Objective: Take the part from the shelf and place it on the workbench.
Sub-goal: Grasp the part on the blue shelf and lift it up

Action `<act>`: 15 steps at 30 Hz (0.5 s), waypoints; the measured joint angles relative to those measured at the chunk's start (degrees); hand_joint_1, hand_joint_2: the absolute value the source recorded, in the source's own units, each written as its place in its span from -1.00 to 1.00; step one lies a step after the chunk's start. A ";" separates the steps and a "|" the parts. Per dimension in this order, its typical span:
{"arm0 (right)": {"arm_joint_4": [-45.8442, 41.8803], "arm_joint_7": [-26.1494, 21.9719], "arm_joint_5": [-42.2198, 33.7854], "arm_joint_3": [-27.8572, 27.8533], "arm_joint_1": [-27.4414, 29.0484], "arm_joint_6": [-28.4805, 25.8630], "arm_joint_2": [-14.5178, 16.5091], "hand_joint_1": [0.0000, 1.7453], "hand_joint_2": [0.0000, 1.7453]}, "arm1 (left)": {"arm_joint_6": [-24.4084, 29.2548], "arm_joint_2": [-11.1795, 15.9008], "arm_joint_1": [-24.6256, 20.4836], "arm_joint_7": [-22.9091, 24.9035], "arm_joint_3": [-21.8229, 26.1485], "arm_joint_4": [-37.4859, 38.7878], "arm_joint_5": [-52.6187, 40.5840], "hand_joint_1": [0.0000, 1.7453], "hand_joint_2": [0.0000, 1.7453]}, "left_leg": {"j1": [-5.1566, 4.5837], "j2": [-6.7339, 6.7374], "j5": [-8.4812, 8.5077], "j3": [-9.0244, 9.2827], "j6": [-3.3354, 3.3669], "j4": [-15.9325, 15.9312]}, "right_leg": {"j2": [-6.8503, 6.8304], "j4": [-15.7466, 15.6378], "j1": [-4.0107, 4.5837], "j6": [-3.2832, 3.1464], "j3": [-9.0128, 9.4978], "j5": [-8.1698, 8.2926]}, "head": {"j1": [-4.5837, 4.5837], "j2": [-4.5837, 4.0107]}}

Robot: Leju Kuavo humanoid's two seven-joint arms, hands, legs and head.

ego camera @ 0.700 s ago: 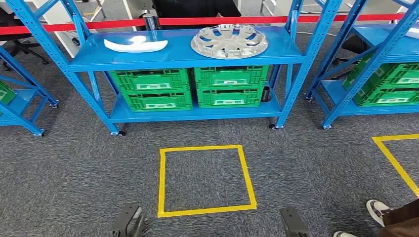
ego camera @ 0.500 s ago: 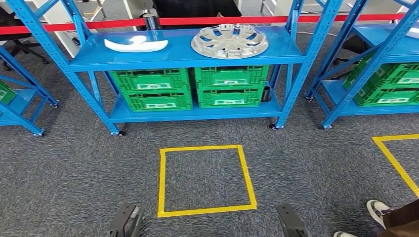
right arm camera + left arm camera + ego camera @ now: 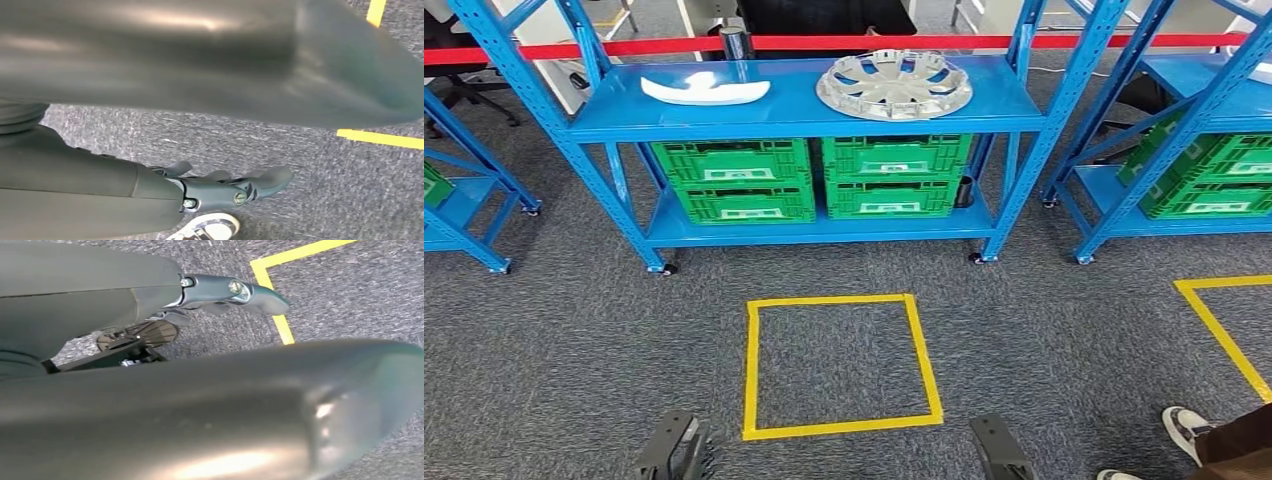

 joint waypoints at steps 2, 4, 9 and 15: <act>0.00 0.01 0.13 0.16 -0.21 0.22 0.08 -1.00 -1.00 | 0.00 0.09 0.05 -0.09 0.01 0.00 0.02 -1.00 -1.00 | 0.37 -0.07 -0.61 0.06 -0.84 0.71 | -0.16 -7.51 -0.29 0.42 3.69 3.62 | 0.02 -0.01; 0.00 0.03 0.19 0.33 -0.46 0.46 0.27 -1.00 -1.00 | 0.00 0.27 0.06 -0.15 0.01 0.00 0.02 -1.00 -1.00 | 0.39 -0.13 -1.23 -0.05 -1.82 1.43 | 0.03 -11.87 -0.31 -0.29 5.77 4.61 | 0.02 0.00; 0.00 0.05 0.19 0.41 -0.59 0.56 0.39 -1.00 -1.00 | 0.02 0.40 0.09 -0.12 0.01 -0.07 0.01 -1.00 -1.00 | 0.60 -0.47 -2.73 -0.60 -3.21 3.27 | 0.38 -12.15 -0.02 -2.99 6.06 3.99 | -0.10 0.01; 0.00 -0.15 -0.14 0.39 -0.62 0.15 0.39 -1.00 -1.00 | -0.01 0.39 0.50 0.06 -0.01 -0.10 -0.17 -1.00 -1.00 | 0.29 -0.96 -5.87 -8.92 -2.60 17.12 | 0.75 -12.19 0.81 -4.20 7.08 3.11 | -0.23 0.00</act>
